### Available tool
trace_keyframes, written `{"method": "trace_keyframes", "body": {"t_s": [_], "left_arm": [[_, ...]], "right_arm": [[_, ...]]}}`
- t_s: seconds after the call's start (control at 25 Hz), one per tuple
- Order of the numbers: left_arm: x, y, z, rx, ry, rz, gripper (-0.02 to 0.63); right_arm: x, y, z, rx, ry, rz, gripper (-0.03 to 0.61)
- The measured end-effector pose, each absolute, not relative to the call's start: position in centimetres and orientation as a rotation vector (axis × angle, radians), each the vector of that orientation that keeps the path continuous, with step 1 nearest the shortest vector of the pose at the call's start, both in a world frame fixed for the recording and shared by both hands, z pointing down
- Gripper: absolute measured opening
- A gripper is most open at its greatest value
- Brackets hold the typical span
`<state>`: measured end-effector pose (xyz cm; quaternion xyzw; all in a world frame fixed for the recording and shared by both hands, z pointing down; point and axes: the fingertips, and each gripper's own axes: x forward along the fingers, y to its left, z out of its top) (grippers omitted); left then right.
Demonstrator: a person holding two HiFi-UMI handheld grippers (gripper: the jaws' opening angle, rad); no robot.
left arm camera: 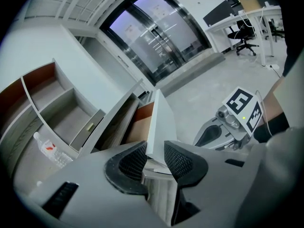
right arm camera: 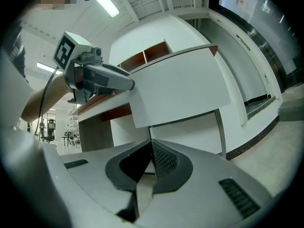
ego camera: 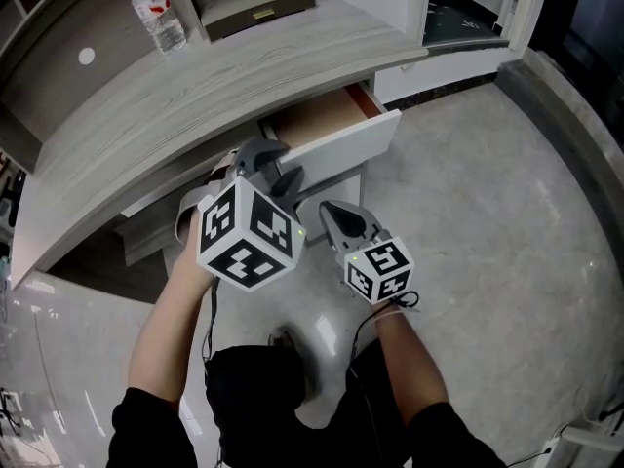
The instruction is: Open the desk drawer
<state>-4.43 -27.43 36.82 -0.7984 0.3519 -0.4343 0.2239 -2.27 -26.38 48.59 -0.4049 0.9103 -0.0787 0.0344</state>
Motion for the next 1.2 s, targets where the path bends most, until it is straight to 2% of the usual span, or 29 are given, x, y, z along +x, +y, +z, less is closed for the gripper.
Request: {"method": "trace_keyframes", "body": {"t_s": [0.52,1.2], "left_arm": [[-3.5,-25.5,38.6,-2.304,0.947,-1.154,0.08],[-3.3,-23.3,40.2,-2.298,0.952,-1.157,0.076]], "right_arm": [[-1.9,-25.8,49.2,-1.251,2.792,-0.263,0.006],[-1.6,-24.1,49.9,-1.271,2.795,-0.257,0.006]]}}
